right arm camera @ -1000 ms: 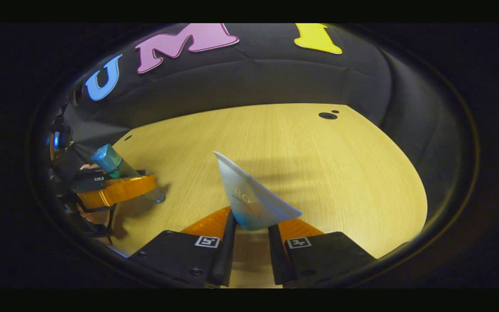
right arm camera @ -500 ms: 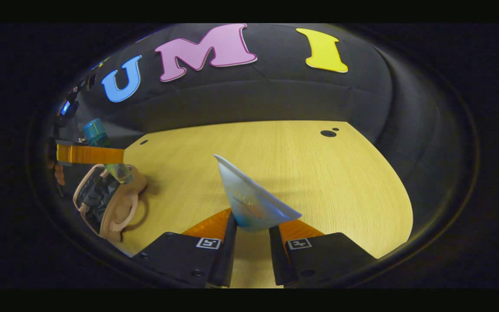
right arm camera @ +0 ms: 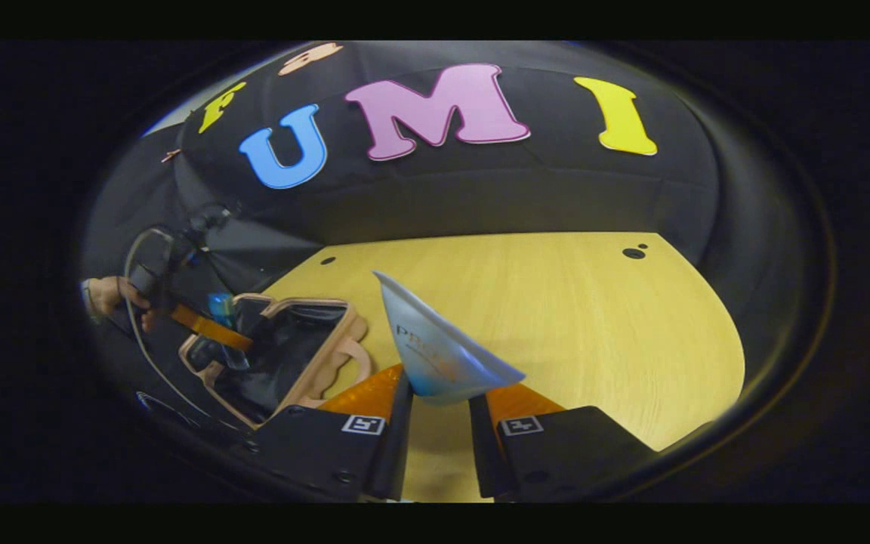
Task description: First open the suitcase, pack the skin care products into it, and then close the suitcase.
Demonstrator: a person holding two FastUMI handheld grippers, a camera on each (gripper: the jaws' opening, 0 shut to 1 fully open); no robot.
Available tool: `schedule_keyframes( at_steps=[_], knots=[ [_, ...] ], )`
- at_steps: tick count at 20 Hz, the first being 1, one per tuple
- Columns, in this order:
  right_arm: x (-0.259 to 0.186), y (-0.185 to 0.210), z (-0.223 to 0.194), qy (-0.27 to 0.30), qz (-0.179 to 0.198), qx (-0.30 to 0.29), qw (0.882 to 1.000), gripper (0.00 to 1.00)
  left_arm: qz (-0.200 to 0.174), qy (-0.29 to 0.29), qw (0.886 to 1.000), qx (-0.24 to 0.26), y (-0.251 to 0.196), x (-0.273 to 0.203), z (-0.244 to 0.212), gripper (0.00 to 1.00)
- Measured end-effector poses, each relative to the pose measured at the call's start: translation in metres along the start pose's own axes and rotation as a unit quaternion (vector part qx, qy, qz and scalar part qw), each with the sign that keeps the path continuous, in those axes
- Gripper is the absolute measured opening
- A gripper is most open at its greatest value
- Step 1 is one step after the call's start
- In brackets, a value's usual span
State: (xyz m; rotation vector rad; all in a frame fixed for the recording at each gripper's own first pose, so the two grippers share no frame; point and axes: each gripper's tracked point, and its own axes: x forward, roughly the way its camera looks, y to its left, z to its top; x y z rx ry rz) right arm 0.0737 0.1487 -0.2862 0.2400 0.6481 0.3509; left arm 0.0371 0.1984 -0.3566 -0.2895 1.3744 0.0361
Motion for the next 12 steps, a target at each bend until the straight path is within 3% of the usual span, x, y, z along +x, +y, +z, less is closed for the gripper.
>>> schedule_keyframes(
  at_steps=[1,4,5,6,12],
  knots=[
    [0.0,0.004,0.003,-0.005,-0.002,-0.012,1.0,0.4,0.006,0.022,1.0,0.005,0.004,0.014,-0.007,0.5],
    [0.001,0.012,-0.008,0.011,-0.006,-0.018,1.0,0.4,0.04,0.088,0.995,0.002,-0.001,0.037,-0.028,0.46],
    [0.001,0.015,-0.006,0.009,-0.007,-0.019,1.0,0.4,0.039,0.103,0.994,-0.003,-0.006,0.042,-0.033,0.5],
    [0.0,0.017,-0.005,0.009,-0.009,-0.022,1.0,0.4,0.038,0.115,0.993,-0.013,-0.006,0.044,-0.038,0.46],
    [0.009,0.051,-0.014,0.044,0.005,-0.036,0.998,0.4,0.007,0.103,0.994,-0.03,-0.002,0.048,-0.055,0.53]
  ],
)
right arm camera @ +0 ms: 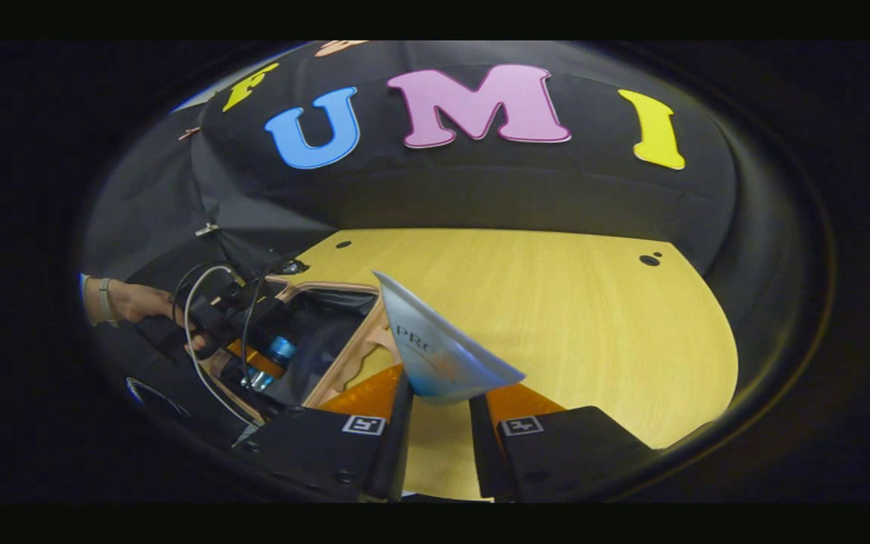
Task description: First open the suitcase, pack the skin care products into it, and then close the suitcase.
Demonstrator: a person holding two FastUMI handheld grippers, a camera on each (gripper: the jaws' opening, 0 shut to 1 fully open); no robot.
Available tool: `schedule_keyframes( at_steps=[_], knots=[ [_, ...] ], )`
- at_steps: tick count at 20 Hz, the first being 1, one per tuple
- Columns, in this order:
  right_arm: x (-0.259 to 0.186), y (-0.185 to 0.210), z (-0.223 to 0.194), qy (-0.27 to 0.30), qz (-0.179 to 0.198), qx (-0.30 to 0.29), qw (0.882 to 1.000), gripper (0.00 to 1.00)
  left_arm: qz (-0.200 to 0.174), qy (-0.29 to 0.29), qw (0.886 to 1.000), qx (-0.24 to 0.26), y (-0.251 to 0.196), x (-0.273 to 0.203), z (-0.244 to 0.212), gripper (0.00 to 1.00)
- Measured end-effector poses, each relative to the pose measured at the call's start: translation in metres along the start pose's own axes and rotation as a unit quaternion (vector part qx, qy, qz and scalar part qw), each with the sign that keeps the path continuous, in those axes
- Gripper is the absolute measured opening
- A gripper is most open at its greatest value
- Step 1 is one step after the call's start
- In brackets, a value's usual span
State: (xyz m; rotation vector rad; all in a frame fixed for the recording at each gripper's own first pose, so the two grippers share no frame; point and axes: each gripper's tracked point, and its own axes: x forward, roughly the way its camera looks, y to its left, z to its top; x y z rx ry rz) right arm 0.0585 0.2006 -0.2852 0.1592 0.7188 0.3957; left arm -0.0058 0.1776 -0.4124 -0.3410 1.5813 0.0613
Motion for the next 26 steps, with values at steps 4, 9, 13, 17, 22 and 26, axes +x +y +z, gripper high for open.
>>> schedule_keyframes(
  at_steps=[4,9,13,17,22,26],
  knots=[
    [0.014,0.046,-0.002,0.033,0.035,-0.005,0.999,0.4,-0.027,-0.092,0.995,0.0,-0.012,-0.034,0.017,0.8],
    [0.04,0.132,-0.016,0.099,0.118,0.052,0.987,0.4,-0.118,-0.272,0.955,0.022,-0.011,-0.127,0.041,0.91],
    [0.072,0.187,-0.065,0.236,0.127,0.116,0.956,0.4,-0.126,-0.322,0.937,-0.039,0.068,-0.173,0.029,0.91],
    [0.092,0.206,-0.126,0.361,0.064,0.129,0.921,0.41,-0.071,-0.332,0.934,-0.115,0.177,-0.193,-0.001,0.92],
    [0.091,0.209,-0.154,0.421,0.023,0.114,0.899,0.41,-0.025,-0.347,0.921,-0.175,0.261,-0.223,-0.017,0.92],
    [0.09,0.197,-0.154,0.408,-0.025,0.103,0.907,0.44,0.009,-0.364,0.911,-0.193,0.303,-0.22,-0.011,0.92]
  ],
)
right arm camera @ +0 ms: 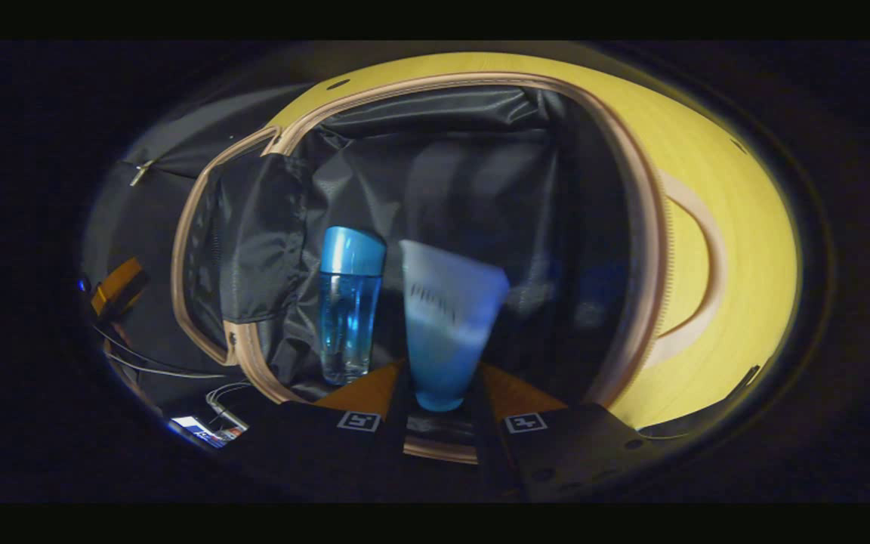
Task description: First open the suitcase, pack the skin care products into it, and then close the suitcase.
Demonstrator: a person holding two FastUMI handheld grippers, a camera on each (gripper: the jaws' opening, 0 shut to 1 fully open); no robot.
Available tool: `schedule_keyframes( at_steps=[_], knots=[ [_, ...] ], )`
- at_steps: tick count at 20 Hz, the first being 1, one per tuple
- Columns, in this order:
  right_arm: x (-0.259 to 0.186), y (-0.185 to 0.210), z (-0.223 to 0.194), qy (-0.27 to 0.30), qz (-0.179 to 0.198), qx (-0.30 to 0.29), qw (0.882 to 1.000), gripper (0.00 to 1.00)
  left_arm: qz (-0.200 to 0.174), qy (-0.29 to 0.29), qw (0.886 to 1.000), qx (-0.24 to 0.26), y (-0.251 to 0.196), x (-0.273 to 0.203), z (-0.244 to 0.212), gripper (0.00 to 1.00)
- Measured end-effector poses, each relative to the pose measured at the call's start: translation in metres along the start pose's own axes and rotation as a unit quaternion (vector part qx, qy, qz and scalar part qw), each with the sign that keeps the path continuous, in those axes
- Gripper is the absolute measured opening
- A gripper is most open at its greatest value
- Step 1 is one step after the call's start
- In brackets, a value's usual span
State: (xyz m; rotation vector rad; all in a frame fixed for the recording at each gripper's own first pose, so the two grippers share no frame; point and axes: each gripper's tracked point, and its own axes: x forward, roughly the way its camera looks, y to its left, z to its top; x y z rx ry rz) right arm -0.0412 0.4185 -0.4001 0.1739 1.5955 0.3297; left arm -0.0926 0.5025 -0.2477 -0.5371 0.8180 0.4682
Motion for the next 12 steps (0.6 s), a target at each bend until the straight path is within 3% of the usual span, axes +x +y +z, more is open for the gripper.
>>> schedule_keyframes(
  at_steps=[1,2,3,4,5,7,12],
  knots=[
    [-0.002,0.001,-0.001,-0.007,0.0,0.001,1.0,0.46,0.013,0.002,1.0,0.003,0.012,0.006,0.004,0.92],
    [-0.013,0.005,0.004,-0.023,0.001,-0.004,1.0,0.42,0.026,0.004,1.0,0.007,0.025,0.014,0.007,0.92],
    [-0.022,0.011,0.014,-0.063,0.009,-0.029,0.998,0.63,0.039,0.006,0.999,0.009,0.037,0.021,0.011,0.92],
    [-0.034,0.019,0.023,-0.103,0.018,-0.068,0.992,0.53,0.046,0.009,0.999,0.006,0.047,0.029,0.015,0.91],
    [-0.052,0.028,0.027,-0.134,0.024,-0.106,0.985,0.65,0.046,0.012,0.999,0.002,0.051,0.031,0.019,0.92],
    [-0.085,0.047,0.042,-0.192,0.04,-0.147,0.969,0.76,0.046,0.017,0.999,-0.001,0.058,0.047,0.026,0.92],
    [-0.154,0.06,0.091,-0.309,0.05,-0.174,0.934,0.83,0.072,0.077,0.994,-0.013,0.074,0.088,0.015,0.92]
  ],
)
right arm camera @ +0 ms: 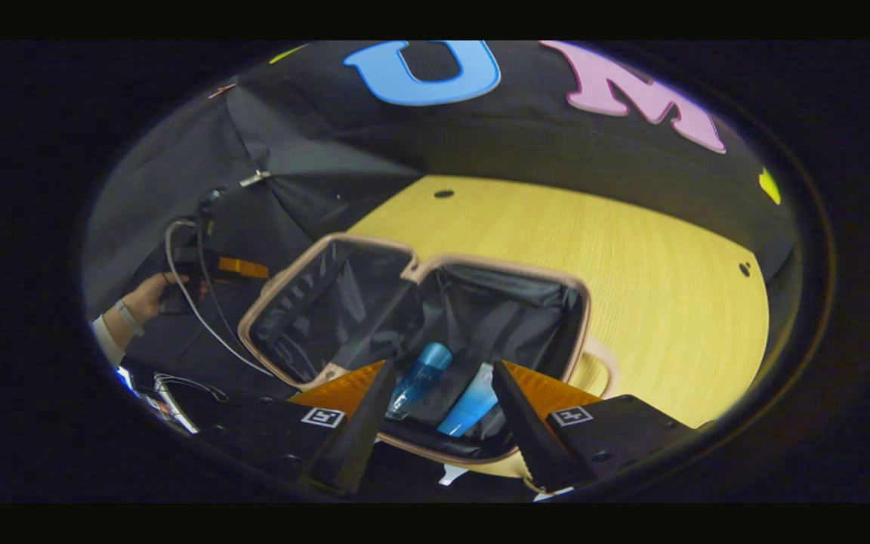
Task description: First open the suitcase, pack the skin care products into it, and then close the suitcase.
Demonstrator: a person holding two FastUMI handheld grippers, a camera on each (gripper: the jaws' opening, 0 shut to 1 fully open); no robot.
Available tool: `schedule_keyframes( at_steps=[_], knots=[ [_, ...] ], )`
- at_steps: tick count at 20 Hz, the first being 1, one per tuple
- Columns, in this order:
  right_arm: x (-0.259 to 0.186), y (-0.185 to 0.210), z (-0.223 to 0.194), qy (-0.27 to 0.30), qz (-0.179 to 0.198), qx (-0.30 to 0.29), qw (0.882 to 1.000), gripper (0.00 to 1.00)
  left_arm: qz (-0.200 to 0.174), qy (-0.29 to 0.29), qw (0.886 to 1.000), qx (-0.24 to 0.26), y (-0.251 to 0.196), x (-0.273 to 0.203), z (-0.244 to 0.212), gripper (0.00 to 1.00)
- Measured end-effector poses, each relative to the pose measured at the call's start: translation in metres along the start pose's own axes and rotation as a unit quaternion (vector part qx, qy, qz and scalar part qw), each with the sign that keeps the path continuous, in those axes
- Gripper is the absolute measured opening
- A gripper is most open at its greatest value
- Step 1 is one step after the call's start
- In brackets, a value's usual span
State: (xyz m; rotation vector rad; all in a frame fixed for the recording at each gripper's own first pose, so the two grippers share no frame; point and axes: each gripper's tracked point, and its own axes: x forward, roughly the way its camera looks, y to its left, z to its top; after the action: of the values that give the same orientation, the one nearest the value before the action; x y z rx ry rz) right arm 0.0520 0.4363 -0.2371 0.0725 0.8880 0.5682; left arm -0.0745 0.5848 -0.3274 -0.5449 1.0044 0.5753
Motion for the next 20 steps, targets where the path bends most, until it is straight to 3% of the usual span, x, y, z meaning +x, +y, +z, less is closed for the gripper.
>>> schedule_keyframes(
  at_steps=[4,6,7,8,9,10,11,12,13,20],
  knots=[
    [-0.023,-0.011,0.023,-0.032,-0.008,0.013,0.999,0.86,0.021,0.047,0.999,0.007,-0.001,0.03,-0.02,0.92],
    [-0.028,-0.029,0.012,-0.022,-0.038,-0.009,0.999,0.86,0.058,0.058,0.996,0.028,0.006,0.043,-0.025,0.88],
    [-0.032,-0.042,0.007,-0.016,-0.056,-0.03,0.998,0.86,0.043,0.063,0.997,0.022,-0.006,0.046,-0.025,0.67],
    [-0.036,-0.049,0.003,-0.01,-0.063,-0.042,0.997,0.73,0.054,0.053,0.997,0.03,-0.009,0.051,-0.018,0.46],
    [-0.037,-0.052,-0.002,-0.007,-0.065,-0.04,0.997,0.82,0.069,0.051,0.995,0.045,-0.012,0.046,-0.017,0.24],
    [-0.039,-0.053,-0.003,-0.01,-0.062,-0.036,0.997,0.7,0.076,0.054,0.994,0.058,-0.01,0.047,-0.019,0.14],
    [-0.042,-0.054,0.0,-0.014,-0.063,-0.032,0.997,0.8,0.076,0.052,0.994,0.066,-0.012,0.046,-0.017,0.15],
    [-0.044,-0.055,0.002,-0.019,-0.063,-0.03,0.997,0.7,0.071,0.046,0.994,0.069,-0.013,0.041,-0.012,0.14],
    [-0.045,-0.055,0.003,-0.022,-0.065,-0.024,0.997,0.8,0.062,0.037,0.995,0.067,-0.015,0.034,-0.006,0.13],
    [-0.058,-0.076,0.021,-0.057,-0.076,-0.01,0.995,0.8,-0.002,-0.039,0.996,0.084,-0.062,-0.052,0.038,0.1]
  ],
)
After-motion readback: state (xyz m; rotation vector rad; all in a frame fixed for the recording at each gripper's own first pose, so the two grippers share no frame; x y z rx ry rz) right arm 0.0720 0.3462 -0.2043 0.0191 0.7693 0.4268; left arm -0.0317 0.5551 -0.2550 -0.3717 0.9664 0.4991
